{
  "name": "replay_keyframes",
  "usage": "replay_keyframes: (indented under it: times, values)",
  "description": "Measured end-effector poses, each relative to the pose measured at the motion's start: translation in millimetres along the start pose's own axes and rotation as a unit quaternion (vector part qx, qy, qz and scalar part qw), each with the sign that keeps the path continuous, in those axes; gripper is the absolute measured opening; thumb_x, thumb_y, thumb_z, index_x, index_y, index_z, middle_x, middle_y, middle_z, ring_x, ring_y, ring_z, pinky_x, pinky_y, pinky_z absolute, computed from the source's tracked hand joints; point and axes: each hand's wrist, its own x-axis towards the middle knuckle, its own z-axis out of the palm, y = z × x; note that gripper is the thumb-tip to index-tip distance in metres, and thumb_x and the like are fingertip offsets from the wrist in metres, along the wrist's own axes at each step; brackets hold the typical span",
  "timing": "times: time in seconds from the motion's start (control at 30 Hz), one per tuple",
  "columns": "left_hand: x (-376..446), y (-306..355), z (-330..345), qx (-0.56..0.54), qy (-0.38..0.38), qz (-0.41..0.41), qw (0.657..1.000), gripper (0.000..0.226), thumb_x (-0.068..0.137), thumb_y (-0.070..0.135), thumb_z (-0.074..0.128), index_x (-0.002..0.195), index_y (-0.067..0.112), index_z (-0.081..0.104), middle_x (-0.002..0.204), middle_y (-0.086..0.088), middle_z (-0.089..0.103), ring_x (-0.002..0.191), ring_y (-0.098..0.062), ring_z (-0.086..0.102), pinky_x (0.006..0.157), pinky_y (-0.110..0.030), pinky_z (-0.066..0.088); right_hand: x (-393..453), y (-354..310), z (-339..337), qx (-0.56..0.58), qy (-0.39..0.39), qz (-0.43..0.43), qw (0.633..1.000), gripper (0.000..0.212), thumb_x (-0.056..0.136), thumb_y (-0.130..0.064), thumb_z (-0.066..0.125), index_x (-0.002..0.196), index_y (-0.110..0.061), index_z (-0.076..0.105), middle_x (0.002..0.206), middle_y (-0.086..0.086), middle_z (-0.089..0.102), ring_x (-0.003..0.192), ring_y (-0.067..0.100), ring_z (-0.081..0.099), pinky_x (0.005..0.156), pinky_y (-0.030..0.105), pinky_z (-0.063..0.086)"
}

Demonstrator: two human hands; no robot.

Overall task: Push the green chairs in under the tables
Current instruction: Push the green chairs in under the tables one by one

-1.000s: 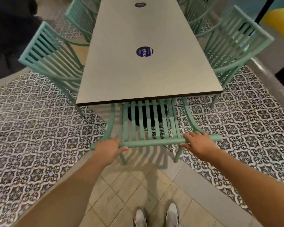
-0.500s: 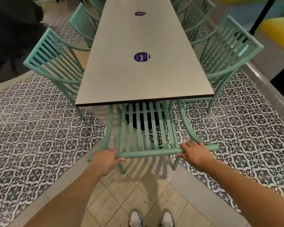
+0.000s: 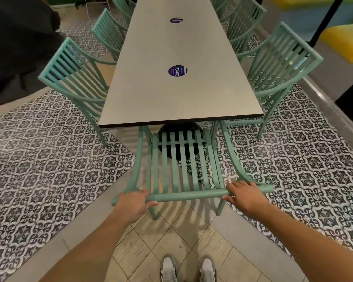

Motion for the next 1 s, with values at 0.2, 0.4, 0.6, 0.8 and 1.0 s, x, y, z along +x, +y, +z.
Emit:
replay_keyframes:
  times: [0.2,0.4,0.6,0.8,1.0]
  values:
    - [-13.4,4.5,7.6,0.003,0.006,0.003,1.0,0.05,0.091,0.07,0.027,0.11,0.031,0.051,0.1,0.009,0.062,0.095,-0.015,0.059,0.084,-0.037,0.042,-13.3,-2.1,6.0,0.008,0.015,0.001,1.0,0.103,0.061,-0.075,-0.033,0.113,-0.032,0.045,0.112,-0.01,0.057,0.105,0.015,0.051,0.089,0.036,0.039]
    - [-29.3,8.5,14.9,0.002,0.007,0.001,1.0,0.05,0.091,0.07,0.026,0.112,0.032,0.051,0.101,0.009,0.064,0.096,-0.015,0.06,0.084,-0.037,0.041,-30.2,-7.3,9.9,0.0,0.022,-0.006,1.0,0.085,0.074,-0.074,-0.015,0.113,-0.03,0.047,0.113,-0.008,0.058,0.106,0.016,0.052,0.089,0.036,0.038]
    - [-40.6,10.7,22.0,-0.003,0.003,-0.001,1.0,0.05,0.091,0.071,0.026,0.111,0.033,0.051,0.101,0.01,0.063,0.097,-0.015,0.059,0.085,-0.038,0.039,-44.6,-12.3,12.7,0.005,0.027,0.004,1.0,0.104,0.062,-0.075,-0.032,0.115,-0.032,0.046,0.114,-0.01,0.056,0.108,0.014,0.051,0.09,0.035,0.038]
    - [-44.4,6.5,16.2,-0.127,0.072,-0.098,0.984,0.05,0.089,0.072,0.027,0.091,0.029,0.053,0.084,0.012,0.058,0.078,-0.011,0.058,0.081,-0.036,0.047,-46.6,-7.8,13.3,0.05,0.019,0.066,0.996,0.077,0.075,-0.081,-0.001,0.107,-0.034,0.051,0.103,-0.015,0.055,0.1,0.009,0.052,0.093,0.035,0.04]
    - [-55.2,-34.9,14.4,-0.57,0.033,-0.434,0.697,0.048,0.096,0.041,0.052,0.128,0.006,0.044,0.118,-0.022,0.056,0.097,-0.039,0.06,0.08,-0.049,0.051,-57.9,6.6,7.7,0.516,0.224,0.545,0.622,0.075,0.081,-0.04,0.07,0.139,-0.005,0.038,0.13,0.019,0.05,0.112,0.035,0.054,0.094,0.048,0.047]
